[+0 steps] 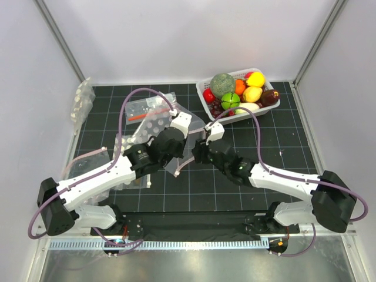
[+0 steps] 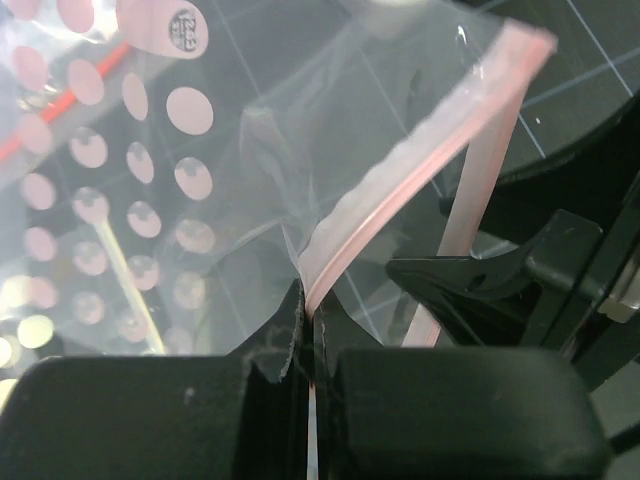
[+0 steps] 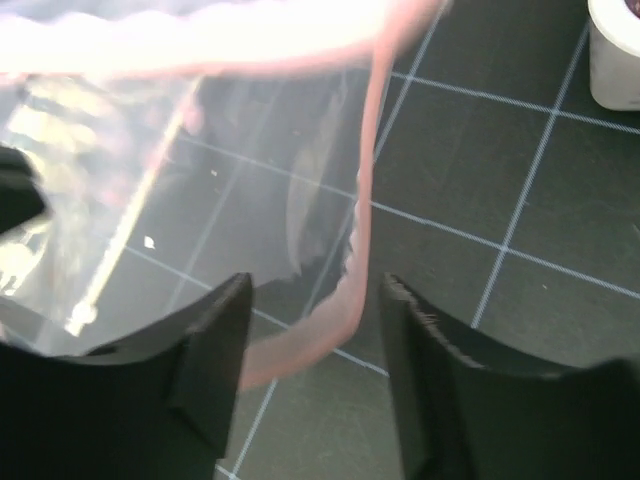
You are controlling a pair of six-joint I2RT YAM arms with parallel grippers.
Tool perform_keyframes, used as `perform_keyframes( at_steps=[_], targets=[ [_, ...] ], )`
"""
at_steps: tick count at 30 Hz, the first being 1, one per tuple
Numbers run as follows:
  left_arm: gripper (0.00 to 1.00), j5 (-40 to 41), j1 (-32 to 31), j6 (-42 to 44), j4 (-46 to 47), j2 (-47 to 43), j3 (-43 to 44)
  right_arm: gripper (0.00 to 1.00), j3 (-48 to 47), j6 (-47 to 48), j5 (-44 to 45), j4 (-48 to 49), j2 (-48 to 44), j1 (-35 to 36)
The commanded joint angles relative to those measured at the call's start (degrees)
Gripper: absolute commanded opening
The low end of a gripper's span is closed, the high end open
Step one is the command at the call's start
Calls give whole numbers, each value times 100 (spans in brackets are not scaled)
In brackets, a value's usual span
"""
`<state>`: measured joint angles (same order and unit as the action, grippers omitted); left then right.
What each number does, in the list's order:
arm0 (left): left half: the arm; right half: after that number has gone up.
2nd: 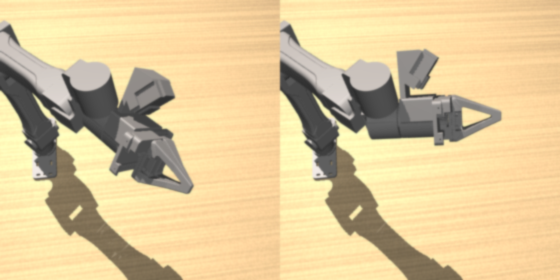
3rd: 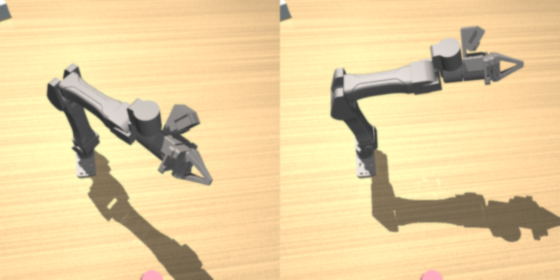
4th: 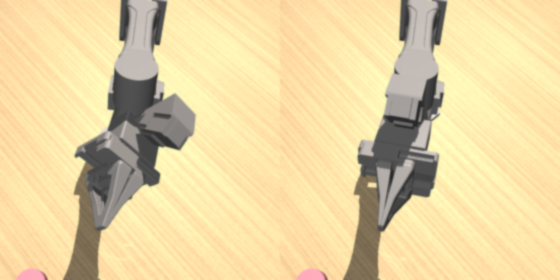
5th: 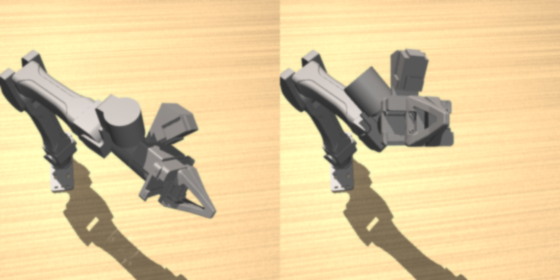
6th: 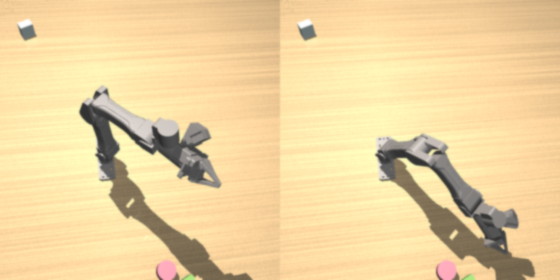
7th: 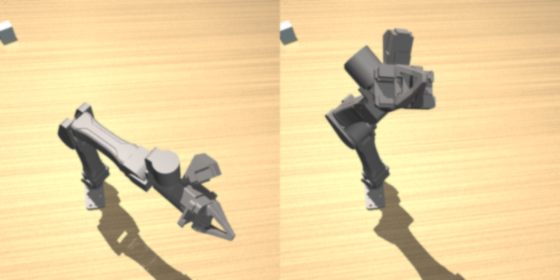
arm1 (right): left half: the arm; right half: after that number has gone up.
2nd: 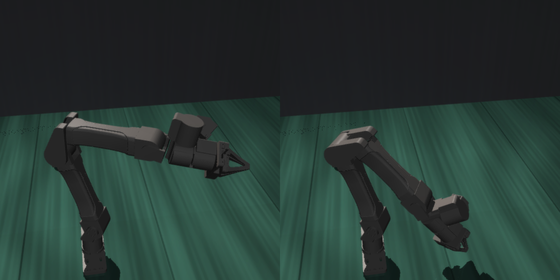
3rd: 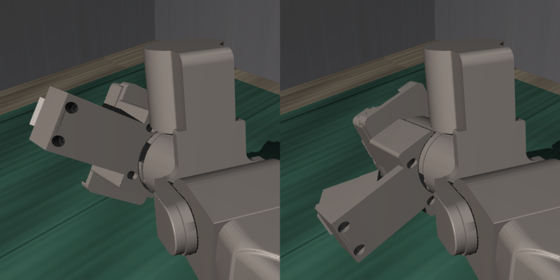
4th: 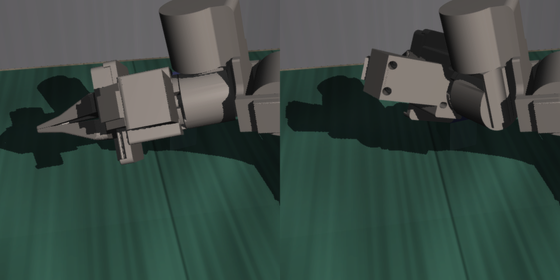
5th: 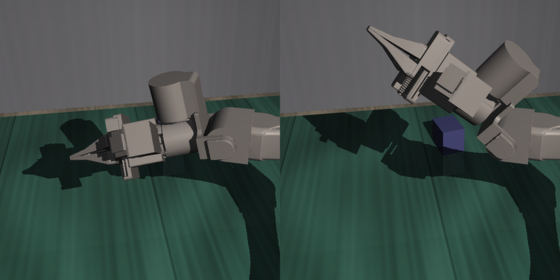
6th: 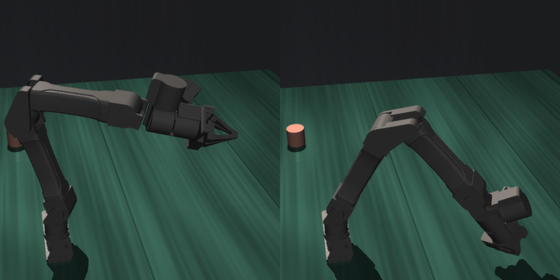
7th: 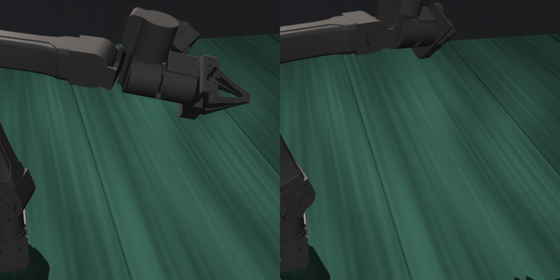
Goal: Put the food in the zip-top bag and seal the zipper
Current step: Open the zipper of the food storage bag at the center of the board.
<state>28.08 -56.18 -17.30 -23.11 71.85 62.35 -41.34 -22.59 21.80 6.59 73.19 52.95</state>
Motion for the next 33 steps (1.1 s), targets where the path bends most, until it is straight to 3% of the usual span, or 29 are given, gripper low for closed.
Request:
perform_keyframes(
  at_steps=[1, 4, 9, 14, 22, 26, 30, 33],
  targets=[
    [0, -451, -24, -212, -158, 21, 269, 62, 240, 26, -106, 992, -313, -30],
    [0, -592, -16, -326, -176, 30, 269, 64, 547, 70, -19, 1292, -559, -21],
    [0, -576, -7, -379, -149, 30, 269, 62, 408, -105, 833, 775, -491, -39],
    [0, 162, -7, -406, -194, -241, 147, 60, 92, -807, 1519, -8, -7, -337],
    [0, 541, -15, -327, -71, -603, -12, 55, 372, -950, 1574, 200, -234, -514],
    [0, 286, -24, -195, -18, -304, 84, 29, 495, -545, 889, 527, -454, -514],
    [0, 356, -24, -72, 96, -84, 76, 20, 557, -474, 432, 528, -691, -496],
    [17, 374, -24, -2, 316, 4, -3, 16, 566, -431, 333, 510, -911, -365]
  ],
)
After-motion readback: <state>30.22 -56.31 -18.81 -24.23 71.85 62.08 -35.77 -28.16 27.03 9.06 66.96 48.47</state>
